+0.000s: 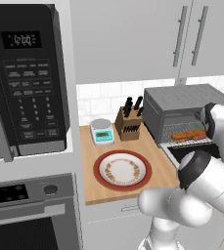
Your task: Pick up the kebab skewer and baguette bread, and place them inside the toaster oven. Close the toaster oven door and start by setting the timer.
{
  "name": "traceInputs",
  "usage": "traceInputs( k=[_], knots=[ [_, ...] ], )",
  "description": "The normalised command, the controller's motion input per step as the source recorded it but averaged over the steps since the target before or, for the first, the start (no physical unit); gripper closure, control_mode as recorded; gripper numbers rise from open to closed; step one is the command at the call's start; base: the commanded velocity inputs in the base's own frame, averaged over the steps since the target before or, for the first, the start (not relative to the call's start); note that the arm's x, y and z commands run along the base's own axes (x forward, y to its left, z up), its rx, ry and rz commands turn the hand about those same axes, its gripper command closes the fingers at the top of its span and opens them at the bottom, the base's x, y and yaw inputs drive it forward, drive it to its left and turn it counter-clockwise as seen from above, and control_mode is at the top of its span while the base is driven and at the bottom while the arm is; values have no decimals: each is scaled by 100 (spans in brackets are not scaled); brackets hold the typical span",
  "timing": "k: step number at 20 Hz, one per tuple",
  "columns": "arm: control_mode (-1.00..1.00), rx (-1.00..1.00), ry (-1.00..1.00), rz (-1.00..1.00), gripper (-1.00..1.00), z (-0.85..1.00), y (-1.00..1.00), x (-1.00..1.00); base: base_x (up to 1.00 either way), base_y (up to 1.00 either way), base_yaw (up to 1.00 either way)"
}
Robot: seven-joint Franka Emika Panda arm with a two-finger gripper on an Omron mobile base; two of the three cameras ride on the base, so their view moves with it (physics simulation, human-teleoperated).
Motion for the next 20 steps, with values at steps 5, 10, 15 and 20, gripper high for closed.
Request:
traceInputs(
  k=[5, 10, 15, 20],
  knots=[
    [-100, 2, 35, 8, -100, -34, 12, -45, 0, 0, 0],
    [-100, 3, 16, 2, -100, -45, 9, -3, 0, 0, 0],
    [-100, 7, 2, 0, -100, -12, 0, 5, 0, 0, 0],
    [-100, 2, 0, 0, -100, -14, 0, 0, 0, 0, 0]
  ],
)
